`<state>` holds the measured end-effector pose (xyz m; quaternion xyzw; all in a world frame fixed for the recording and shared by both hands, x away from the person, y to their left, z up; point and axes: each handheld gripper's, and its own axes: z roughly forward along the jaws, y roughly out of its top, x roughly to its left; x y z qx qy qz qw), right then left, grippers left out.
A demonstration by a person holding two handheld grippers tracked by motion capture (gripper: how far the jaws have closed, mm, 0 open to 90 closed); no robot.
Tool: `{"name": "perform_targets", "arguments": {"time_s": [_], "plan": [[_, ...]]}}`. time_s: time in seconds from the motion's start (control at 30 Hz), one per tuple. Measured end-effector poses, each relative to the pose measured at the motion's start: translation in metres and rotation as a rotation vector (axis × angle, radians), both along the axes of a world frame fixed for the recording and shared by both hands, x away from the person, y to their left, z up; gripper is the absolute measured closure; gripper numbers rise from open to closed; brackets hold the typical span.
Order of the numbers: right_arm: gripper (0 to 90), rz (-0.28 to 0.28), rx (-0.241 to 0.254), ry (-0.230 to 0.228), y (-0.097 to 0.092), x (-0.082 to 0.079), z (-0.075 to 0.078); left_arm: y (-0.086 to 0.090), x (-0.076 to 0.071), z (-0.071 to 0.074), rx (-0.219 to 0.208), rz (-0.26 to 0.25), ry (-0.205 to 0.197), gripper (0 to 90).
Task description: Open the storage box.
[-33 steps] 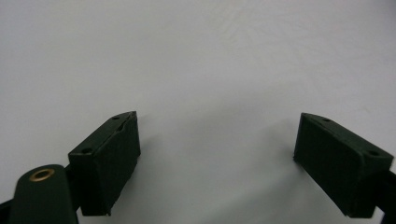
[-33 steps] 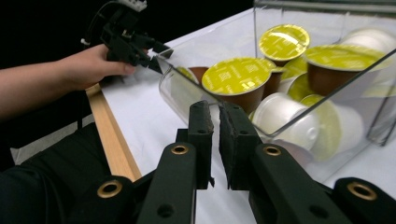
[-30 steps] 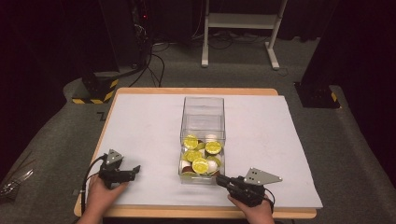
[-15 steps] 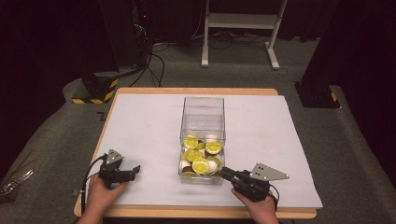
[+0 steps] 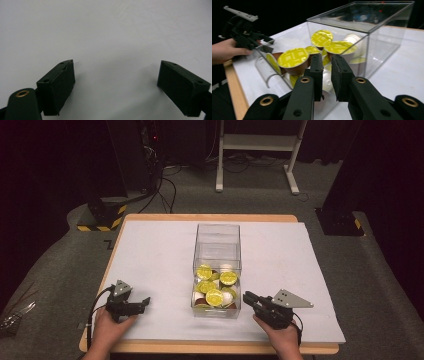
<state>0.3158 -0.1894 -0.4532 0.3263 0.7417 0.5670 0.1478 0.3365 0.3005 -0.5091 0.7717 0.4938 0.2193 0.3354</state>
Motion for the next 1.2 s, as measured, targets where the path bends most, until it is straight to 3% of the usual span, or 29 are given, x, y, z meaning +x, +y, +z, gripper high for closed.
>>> {"name": "perform_targets", "arguments": {"time_s": [0.37, 0.7, 0.93, 1.07, 1.2], "plan": [[78.2, -0.126, -0.082, 0.001, -0.018, 0.016, -0.008, 0.0, 0.0, 0.0, 0.0, 0.0, 0.0, 14.5], [75.5, -0.231, -0.166, 0.018, -0.03, 0.021, -0.021, 0.0, 0.0, 0.0, 0.007, 0.0, 0.0, 14.4], [72.0, -0.271, -0.214, 0.038, -0.035, 0.022, -0.027, -0.001, 0.001, 0.001, 0.007, 0.003, -0.003, 14.3], [71.4, -0.298, -0.24, 0.057, -0.037, 0.023, -0.029, -0.005, 0.001, 0.002, 0.02, 0.037, -0.041, 12.3], [70.9, -0.32, -0.253, 0.068, -0.038, 0.024, -0.031, -0.008, 0.002, 0.003, 0.005, 0.017, -0.039, 11.0]]}}
